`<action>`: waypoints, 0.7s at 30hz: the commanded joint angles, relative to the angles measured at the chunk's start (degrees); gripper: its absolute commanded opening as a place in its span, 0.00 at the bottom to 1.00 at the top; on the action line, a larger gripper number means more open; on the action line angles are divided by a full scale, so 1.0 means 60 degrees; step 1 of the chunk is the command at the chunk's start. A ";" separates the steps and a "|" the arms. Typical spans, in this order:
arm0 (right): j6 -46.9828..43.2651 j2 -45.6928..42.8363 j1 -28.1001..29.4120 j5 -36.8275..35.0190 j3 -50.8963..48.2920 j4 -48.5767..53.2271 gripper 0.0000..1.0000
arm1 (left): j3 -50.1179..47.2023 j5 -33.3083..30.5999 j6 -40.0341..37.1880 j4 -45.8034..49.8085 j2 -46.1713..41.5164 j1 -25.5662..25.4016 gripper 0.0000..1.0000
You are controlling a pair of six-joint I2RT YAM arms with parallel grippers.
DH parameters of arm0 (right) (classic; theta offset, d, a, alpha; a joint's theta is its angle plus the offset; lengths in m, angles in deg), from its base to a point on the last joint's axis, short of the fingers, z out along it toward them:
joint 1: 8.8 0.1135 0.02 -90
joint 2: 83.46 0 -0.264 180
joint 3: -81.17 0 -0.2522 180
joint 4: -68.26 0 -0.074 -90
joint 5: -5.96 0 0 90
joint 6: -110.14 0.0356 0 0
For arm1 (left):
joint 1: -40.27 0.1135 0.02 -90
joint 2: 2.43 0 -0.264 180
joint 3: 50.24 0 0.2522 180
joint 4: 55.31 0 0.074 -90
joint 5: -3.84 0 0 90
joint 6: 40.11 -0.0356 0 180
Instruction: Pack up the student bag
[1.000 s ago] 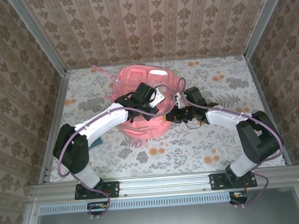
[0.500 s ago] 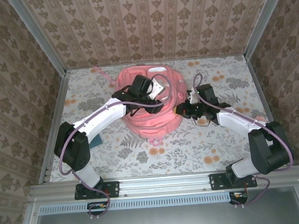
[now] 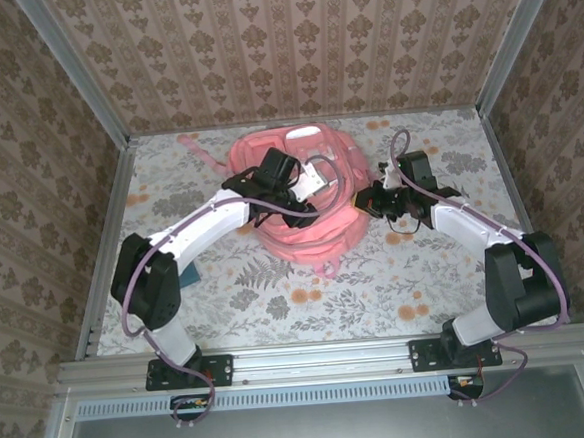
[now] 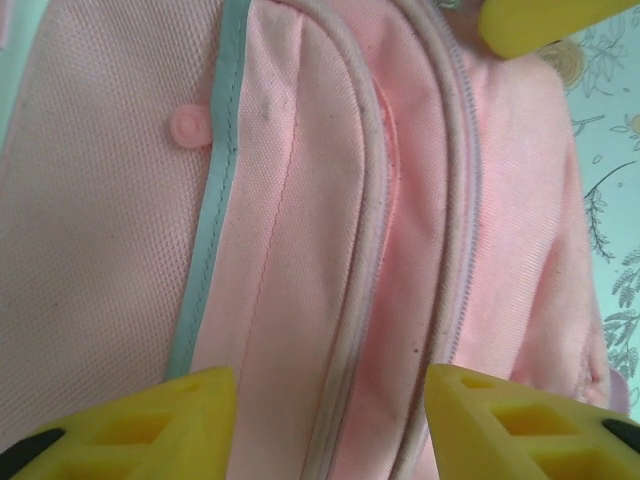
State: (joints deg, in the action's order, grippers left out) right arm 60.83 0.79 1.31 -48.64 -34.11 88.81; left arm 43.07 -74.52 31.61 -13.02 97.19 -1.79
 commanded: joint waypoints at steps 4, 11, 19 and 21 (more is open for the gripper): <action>-0.0189 -0.0032 -0.0103 0.0349 0.0375 -0.0120 0.00 | 0.0518 -0.0087 -0.0520 0.0503 0.0638 0.0027 0.44; -0.0219 -0.0131 -0.0140 0.0403 0.0334 0.0010 0.00 | 0.0638 -0.0527 -0.0318 0.0236 0.0884 0.0038 0.20; 0.0666 -0.0696 0.0612 0.0867 -0.0582 -0.0636 0.00 | 0.0849 -0.1099 0.0716 -0.0601 0.0659 -0.0044 0.00; 0.0905 -0.1055 0.1065 0.0760 -0.0767 -0.0692 0.00 | 0.0907 -0.1442 0.0883 -0.0769 0.0626 -0.0097 0.00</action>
State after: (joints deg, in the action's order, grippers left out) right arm 63.34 -1.40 3.87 -48.51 -37.04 86.49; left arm 45.47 -79.17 33.20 -11.84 101.67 -2.05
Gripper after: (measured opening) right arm 0.056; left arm 0.041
